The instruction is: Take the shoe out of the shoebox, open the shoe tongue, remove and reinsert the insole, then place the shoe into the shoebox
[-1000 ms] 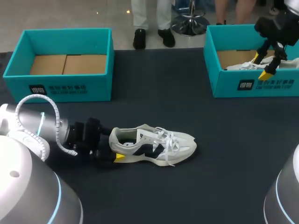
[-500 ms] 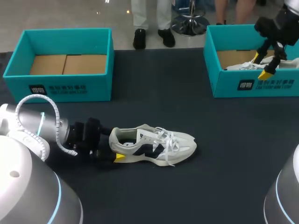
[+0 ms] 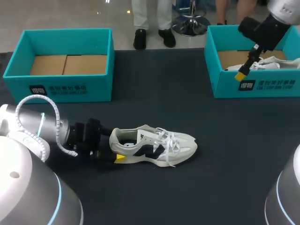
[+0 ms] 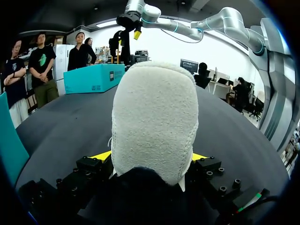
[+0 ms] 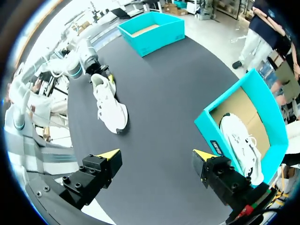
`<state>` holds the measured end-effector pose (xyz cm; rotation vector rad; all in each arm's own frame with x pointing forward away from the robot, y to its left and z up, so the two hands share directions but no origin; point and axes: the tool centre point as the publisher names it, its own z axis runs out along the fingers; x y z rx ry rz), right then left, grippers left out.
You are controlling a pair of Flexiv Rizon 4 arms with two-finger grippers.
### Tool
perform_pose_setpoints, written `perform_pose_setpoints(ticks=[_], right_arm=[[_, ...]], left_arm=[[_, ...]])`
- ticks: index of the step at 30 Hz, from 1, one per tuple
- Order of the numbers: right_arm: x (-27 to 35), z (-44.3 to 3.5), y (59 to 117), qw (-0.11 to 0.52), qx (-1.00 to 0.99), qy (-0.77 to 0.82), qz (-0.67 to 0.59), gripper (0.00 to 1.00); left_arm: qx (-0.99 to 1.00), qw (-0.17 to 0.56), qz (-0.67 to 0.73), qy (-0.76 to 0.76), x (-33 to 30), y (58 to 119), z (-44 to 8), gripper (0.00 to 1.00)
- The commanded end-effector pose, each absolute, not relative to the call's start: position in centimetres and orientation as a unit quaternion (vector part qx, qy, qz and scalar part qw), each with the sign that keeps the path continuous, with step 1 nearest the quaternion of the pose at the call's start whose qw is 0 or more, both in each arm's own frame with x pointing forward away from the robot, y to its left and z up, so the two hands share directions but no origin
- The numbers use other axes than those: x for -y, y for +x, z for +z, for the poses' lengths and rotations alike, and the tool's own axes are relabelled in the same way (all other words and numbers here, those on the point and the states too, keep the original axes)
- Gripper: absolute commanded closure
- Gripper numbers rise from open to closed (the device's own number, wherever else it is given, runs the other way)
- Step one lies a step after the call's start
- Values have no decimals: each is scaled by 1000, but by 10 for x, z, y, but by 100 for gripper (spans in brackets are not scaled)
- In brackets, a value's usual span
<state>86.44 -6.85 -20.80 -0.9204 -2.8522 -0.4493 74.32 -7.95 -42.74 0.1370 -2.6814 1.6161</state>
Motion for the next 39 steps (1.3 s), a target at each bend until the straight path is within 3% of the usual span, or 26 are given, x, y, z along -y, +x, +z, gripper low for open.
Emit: perform_pose_setpoints(ticks=[1, 21, 27, 30, 39], right_arm=[[55, -216, 847, 22, 913, -378, -154, 0], [39, -214, 834, 30, 921, -350, -170, 0], [22, -207, 831, -72, 847, -514, -113, 0], [6, -200, 827, -95, 827, -545, -99, 0], [-28, -191, 812, -77, 785, -610, -80, 0]], left_arm=[[857, 4, 514, 44, 80, 744, -429, 100], [857, 4, 514, 44, 80, 744, -429, 100], [857, 4, 514, 44, 80, 744, -429, 100], [857, 4, 514, 44, 80, 744, -429, 100], [857, 4, 514, 44, 80, 744, -429, 100]])
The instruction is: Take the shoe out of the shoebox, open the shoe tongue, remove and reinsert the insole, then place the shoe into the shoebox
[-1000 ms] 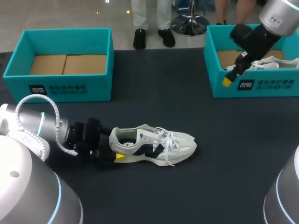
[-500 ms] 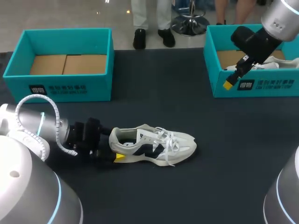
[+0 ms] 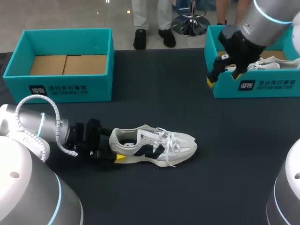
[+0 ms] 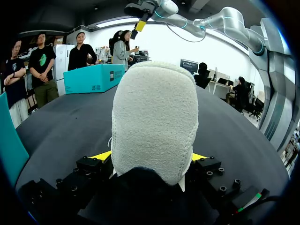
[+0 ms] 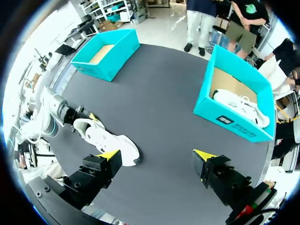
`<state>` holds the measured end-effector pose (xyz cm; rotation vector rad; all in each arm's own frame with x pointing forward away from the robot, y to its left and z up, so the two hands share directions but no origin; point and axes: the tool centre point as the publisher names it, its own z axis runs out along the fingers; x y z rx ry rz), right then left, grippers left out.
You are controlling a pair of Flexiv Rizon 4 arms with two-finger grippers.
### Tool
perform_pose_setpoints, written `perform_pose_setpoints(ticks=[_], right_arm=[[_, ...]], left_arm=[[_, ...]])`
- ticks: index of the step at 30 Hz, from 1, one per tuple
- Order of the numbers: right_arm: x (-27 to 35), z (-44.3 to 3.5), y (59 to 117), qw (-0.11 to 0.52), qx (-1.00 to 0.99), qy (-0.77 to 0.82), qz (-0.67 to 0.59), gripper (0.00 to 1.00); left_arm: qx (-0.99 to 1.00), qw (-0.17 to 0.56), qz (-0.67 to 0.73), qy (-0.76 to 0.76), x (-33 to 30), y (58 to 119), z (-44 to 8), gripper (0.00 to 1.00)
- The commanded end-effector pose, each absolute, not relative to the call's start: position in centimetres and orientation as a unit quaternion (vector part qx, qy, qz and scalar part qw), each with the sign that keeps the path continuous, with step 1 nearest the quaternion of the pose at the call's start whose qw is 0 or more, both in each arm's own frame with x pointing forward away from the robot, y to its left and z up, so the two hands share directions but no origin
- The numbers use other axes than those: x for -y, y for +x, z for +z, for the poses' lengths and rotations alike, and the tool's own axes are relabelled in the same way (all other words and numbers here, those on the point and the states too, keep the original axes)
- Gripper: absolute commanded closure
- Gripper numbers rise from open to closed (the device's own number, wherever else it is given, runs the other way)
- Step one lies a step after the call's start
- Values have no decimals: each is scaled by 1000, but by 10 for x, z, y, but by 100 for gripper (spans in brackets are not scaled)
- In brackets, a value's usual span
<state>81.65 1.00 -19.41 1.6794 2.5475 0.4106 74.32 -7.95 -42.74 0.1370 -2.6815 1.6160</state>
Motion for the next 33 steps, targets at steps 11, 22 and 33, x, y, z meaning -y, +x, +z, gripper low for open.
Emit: perform_pose_setpoints(ticks=[11, 22, 33], right_arm=[[-79, -196, 792, 71, -792, 602, 69, 0], [-100, -201, 783, 55, -799, 593, 81, 0], [-100, -201, 783, 55, -799, 593, 81, 0]], left_arm=[[857, 4, 514, 44, 80, 744, -429, 100], [857, 4, 514, 44, 80, 744, -429, 100], [857, 4, 514, 44, 80, 744, -429, 100]])
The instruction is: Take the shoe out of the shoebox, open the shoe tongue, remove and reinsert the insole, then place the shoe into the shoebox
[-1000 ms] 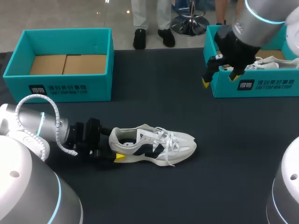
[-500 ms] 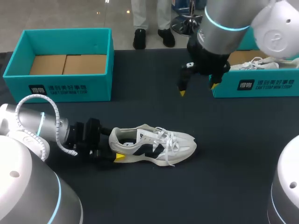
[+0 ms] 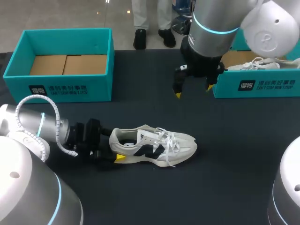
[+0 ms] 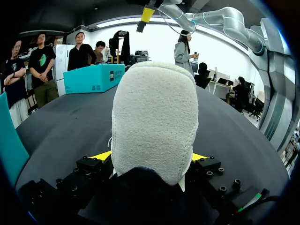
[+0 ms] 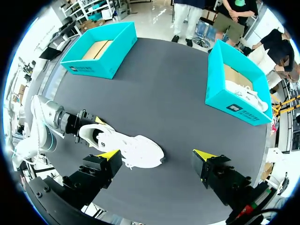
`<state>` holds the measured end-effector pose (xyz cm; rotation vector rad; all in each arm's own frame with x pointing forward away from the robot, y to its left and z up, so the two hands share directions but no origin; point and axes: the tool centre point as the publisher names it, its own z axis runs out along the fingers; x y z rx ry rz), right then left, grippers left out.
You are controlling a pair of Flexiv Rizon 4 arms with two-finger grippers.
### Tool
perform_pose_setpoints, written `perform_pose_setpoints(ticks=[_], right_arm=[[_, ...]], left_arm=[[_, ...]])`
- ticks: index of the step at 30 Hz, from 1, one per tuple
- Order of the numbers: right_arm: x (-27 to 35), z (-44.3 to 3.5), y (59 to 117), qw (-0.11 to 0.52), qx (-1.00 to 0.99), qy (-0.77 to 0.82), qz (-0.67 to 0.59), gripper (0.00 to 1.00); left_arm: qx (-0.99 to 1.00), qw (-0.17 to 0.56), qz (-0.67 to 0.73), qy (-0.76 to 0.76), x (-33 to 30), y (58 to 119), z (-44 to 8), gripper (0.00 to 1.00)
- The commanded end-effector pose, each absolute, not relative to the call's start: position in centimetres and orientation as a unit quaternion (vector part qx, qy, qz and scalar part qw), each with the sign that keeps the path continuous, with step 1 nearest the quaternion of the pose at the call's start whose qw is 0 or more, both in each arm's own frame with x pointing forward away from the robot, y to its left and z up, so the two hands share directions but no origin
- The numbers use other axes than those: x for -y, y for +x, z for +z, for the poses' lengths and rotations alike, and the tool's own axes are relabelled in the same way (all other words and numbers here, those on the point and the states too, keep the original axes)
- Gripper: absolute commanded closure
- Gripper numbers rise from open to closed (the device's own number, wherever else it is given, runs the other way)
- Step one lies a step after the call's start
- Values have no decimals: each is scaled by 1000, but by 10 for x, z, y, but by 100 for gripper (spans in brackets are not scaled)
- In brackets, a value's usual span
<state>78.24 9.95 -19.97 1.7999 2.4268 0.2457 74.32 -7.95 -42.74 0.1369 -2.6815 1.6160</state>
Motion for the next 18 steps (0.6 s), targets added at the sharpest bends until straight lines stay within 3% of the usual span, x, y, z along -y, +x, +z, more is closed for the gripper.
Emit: perform_pose_setpoints(ticks=[1, 7, 18], right_arm=[[-100, -201, 783, 55, -799, 593, 81, 0], [-117, -203, 756, 91, -745, 659, 43, 0], [-163, -227, 730, 91, -723, 684, 25, 0]], left_arm=[[857, 4, 514, 44, 80, 744, -429, 100], [857, 4, 514, 44, 80, 744, -429, 100], [857, 4, 514, 44, 80, 744, -429, 100]])
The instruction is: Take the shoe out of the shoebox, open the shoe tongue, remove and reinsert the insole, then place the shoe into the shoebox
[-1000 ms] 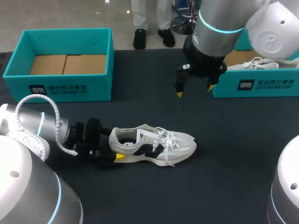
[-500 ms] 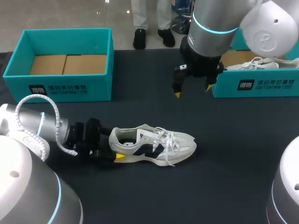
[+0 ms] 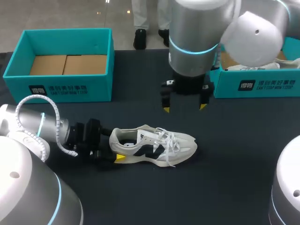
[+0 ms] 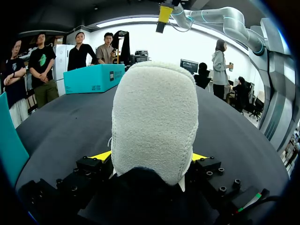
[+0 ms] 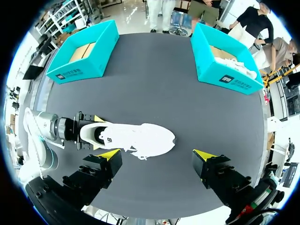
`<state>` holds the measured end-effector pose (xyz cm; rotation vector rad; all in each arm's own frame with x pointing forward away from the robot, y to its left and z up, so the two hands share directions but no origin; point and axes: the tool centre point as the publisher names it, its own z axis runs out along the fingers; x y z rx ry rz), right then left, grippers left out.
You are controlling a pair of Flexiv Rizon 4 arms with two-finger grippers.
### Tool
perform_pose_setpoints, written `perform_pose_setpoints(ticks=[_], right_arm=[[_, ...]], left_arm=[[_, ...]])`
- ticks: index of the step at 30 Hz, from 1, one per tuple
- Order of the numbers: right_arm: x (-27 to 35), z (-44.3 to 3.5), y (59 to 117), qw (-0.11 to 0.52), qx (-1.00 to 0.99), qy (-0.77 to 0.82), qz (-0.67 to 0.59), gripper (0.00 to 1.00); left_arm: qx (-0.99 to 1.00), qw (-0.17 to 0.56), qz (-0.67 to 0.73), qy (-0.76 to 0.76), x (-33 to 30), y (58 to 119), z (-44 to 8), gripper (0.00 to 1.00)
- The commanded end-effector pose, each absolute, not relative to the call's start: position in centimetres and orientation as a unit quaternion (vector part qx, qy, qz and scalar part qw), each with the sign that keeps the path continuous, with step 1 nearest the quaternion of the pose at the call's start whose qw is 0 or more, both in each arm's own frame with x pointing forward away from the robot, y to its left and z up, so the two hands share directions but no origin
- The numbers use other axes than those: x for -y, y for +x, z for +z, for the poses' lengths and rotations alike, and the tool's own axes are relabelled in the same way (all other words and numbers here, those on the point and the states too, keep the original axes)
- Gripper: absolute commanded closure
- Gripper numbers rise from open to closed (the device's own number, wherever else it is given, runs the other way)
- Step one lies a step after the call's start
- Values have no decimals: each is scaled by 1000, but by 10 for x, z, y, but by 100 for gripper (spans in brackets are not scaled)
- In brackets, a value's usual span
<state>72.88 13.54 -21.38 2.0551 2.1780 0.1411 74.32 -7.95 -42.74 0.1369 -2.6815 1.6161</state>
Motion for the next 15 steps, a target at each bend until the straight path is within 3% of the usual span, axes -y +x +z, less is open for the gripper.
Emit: perform_pose_setpoints(ticks=[1, 15], right_arm=[[-167, -230, 730, 93, -726, 681, 26, 0], [-210, -253, 721, 113, -759, 640, 48, 0]], left_arm=[[857, 4, 514, 44, 80, 744, -429, 100], [857, 4, 514, 44, 80, 744, -429, 100]])
